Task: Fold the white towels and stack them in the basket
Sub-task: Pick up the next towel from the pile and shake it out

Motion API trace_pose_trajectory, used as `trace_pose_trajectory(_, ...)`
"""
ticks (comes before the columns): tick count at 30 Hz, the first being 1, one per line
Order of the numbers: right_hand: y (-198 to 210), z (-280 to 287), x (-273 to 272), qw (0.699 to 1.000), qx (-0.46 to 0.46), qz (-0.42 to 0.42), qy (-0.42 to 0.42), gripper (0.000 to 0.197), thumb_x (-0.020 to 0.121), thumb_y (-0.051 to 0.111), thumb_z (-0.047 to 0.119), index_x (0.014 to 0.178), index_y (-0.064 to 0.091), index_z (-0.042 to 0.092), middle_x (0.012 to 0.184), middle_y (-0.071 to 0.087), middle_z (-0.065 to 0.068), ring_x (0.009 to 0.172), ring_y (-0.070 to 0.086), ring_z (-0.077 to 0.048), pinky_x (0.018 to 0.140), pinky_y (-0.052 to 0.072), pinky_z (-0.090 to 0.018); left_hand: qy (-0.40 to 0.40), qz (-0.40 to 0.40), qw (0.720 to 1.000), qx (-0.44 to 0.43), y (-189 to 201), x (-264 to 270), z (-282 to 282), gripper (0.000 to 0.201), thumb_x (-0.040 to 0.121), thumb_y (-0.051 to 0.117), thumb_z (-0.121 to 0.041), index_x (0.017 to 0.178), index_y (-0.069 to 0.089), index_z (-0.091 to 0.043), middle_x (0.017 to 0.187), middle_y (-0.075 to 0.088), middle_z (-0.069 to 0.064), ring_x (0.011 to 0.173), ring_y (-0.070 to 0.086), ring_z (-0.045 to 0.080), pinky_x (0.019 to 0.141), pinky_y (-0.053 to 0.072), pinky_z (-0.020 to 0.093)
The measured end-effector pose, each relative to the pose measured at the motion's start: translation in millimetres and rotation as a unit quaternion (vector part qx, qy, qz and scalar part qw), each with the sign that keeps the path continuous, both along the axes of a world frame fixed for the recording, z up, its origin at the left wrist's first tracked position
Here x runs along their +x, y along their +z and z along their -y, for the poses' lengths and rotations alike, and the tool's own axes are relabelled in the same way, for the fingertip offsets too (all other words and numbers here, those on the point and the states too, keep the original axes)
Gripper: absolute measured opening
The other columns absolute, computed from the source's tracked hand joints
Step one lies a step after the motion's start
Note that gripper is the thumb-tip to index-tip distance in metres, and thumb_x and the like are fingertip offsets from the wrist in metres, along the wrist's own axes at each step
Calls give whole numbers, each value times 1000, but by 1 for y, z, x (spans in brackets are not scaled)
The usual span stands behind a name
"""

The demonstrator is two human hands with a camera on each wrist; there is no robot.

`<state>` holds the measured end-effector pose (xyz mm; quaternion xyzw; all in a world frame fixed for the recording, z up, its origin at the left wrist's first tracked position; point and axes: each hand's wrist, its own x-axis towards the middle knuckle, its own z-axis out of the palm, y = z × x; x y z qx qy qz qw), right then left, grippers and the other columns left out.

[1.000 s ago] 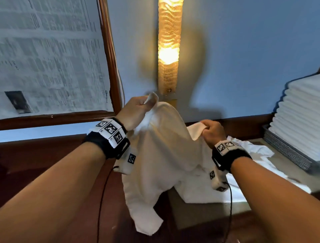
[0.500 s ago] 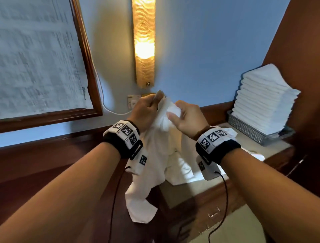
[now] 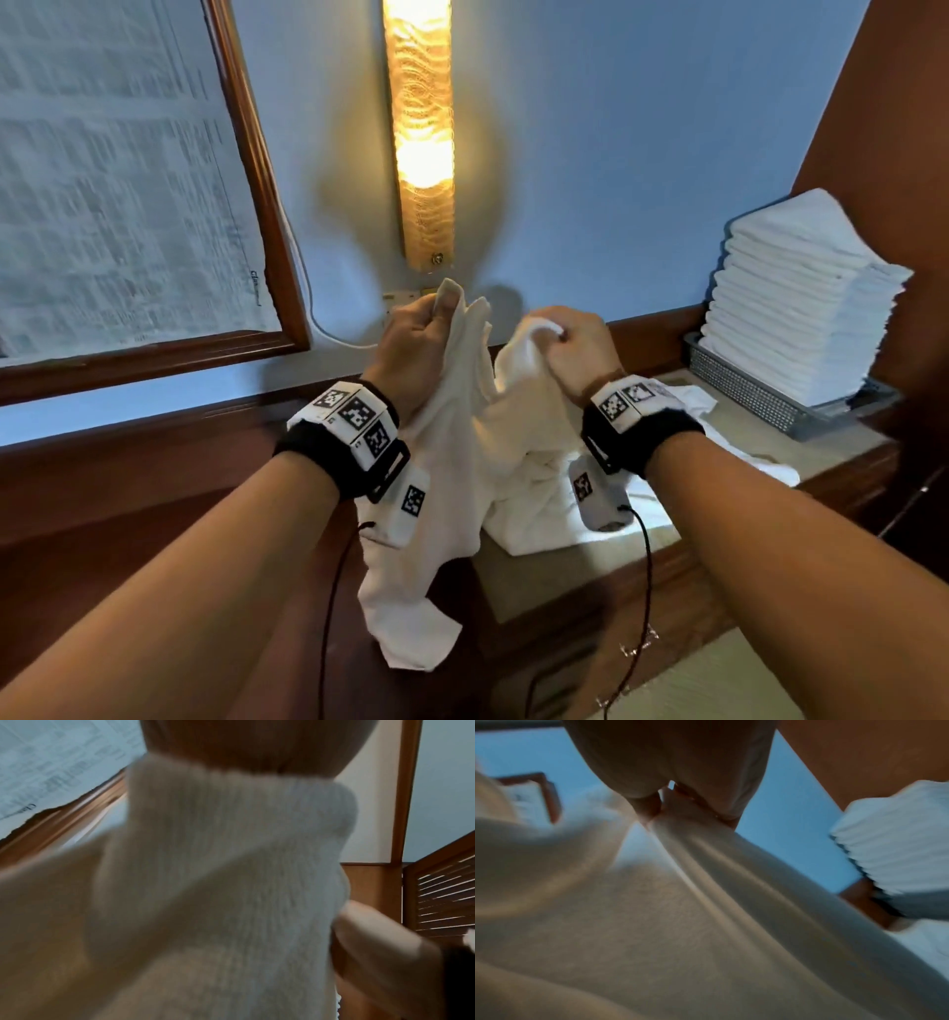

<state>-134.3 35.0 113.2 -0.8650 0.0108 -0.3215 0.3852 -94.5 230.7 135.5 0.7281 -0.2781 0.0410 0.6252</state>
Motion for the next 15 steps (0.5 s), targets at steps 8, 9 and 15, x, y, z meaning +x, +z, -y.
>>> trace_pose_trajectory(8, 50, 13, -21, 995, -97, 24, 21, 48, 89, 61, 34, 51, 39, 16, 45, 34, 4, 50, 33, -15, 52, 32, -30, 22, -9, 1000, -7, 17, -32, 45, 69, 91, 40, -72, 89, 62, -7, 80, 64, 5, 79, 58, 19, 85, 51, 58)
trace_pose_trajectory(9, 45, 16, -28, 994, -98, 22, 40, 48, 91, 61, 34, 53, 39, 15, 46, 34, 4, 50, 32, -15, 52, 32, -30, 31, 2, 999, 5, 18, -35, 47, 61, 95, 38, -69, 84, 63, -14, 78, 64, 0, 77, 58, 17, 83, 53, 55)
trace_pose_trajectory(15, 2, 27, -59, 991, -38, 30, 122, 31, 86, 69, 41, 87, 69, 10, 69, 66, -1, 62, 54, -11, 62, 45, -28, 69, 36, 996, 53, 20, -61, 50, 48, 104, 38, -54, 84, 63, -18, 72, 62, -8, 64, 57, 0, 69, 49, 22)
